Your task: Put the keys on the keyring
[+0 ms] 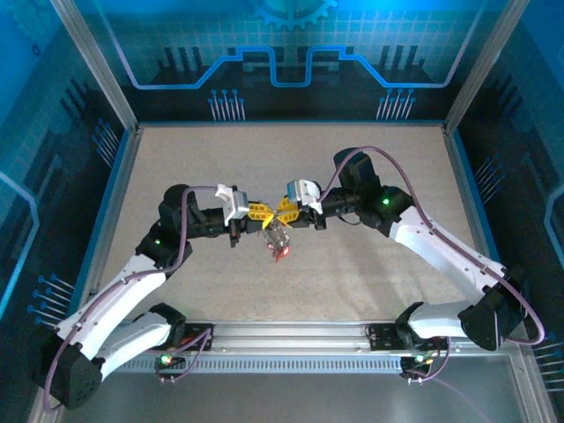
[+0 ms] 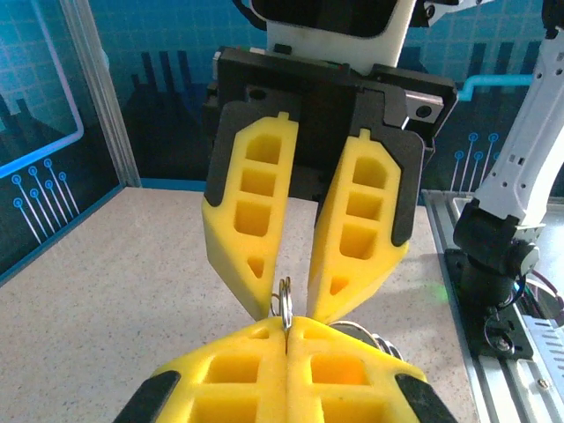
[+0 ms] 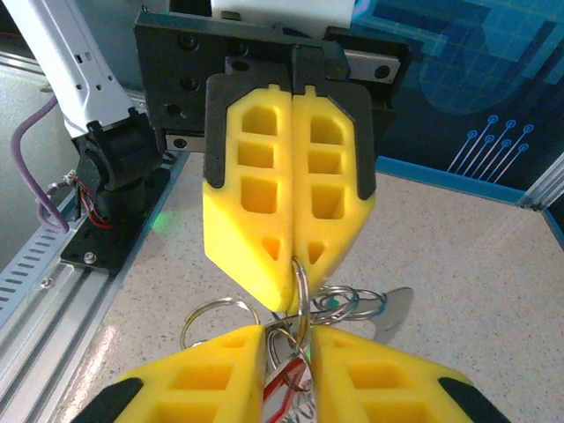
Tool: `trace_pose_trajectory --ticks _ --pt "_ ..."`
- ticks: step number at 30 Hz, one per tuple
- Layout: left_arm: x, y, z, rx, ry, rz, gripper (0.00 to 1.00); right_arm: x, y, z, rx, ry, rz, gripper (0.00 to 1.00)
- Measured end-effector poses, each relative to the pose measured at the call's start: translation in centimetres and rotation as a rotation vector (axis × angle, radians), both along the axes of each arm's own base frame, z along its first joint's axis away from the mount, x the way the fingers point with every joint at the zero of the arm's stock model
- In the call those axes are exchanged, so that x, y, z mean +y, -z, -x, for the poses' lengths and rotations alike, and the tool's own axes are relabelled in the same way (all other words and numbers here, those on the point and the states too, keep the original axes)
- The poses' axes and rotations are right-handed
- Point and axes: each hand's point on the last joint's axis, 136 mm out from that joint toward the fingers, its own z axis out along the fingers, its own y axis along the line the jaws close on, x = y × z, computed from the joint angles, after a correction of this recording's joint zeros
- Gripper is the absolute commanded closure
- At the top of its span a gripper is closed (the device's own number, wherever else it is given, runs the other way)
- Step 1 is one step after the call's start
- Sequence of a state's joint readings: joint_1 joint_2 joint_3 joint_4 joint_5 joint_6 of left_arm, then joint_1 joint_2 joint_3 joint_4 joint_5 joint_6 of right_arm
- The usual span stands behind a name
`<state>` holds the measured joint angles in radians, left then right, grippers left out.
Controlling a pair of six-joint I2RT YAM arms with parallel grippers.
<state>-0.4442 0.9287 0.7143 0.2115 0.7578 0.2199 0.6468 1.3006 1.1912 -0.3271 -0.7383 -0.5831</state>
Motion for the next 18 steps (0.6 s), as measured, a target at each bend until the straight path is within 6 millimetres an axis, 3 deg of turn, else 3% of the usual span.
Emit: trace_pose_trajectory --ticks 5,14,18 --pt "-0.1 -0.75 0.09 -0.013 0.01 0.034 1.0 0.06 -0.01 0.06 0.003 -0.006 -0.003 0.83" --pt "-0.47 -0.23 -0.08 0.004 0.035 0.05 1.0 0.27 0.42 -0.12 0.022 -0.008 0.001 0.87" --pt "-0.49 -0.21 -0.08 0.003 0.037 0.051 1.0 0.27 0.42 -0.12 0.031 -0.005 0.001 0.97"
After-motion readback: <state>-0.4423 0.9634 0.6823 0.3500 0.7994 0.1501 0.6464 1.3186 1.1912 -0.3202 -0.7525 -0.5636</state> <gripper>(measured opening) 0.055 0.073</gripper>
